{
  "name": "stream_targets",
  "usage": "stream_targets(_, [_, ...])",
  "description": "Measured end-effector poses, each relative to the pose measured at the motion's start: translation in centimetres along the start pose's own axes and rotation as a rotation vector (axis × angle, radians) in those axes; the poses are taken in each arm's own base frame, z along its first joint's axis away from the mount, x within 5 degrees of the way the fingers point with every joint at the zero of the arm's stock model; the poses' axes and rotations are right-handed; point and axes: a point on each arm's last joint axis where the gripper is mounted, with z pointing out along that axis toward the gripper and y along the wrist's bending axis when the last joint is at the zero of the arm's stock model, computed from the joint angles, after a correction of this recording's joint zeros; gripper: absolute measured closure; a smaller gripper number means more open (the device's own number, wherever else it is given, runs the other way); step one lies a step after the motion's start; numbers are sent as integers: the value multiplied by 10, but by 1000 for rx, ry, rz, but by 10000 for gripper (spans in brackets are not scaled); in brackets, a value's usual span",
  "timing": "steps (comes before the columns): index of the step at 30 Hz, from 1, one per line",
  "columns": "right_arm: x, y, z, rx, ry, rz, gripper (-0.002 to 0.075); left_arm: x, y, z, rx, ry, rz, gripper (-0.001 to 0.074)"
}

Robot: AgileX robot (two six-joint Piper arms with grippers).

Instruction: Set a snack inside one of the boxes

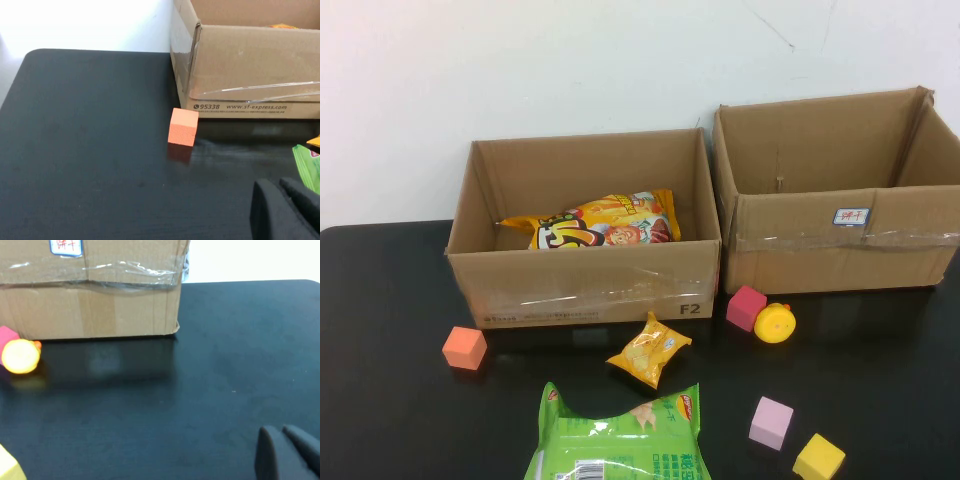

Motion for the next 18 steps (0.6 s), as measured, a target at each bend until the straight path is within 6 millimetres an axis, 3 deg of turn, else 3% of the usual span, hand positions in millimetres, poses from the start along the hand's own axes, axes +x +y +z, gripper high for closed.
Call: stream_targets(18, [0, 0, 0, -4, 0, 9, 727, 0, 0, 0, 0, 0, 0, 736])
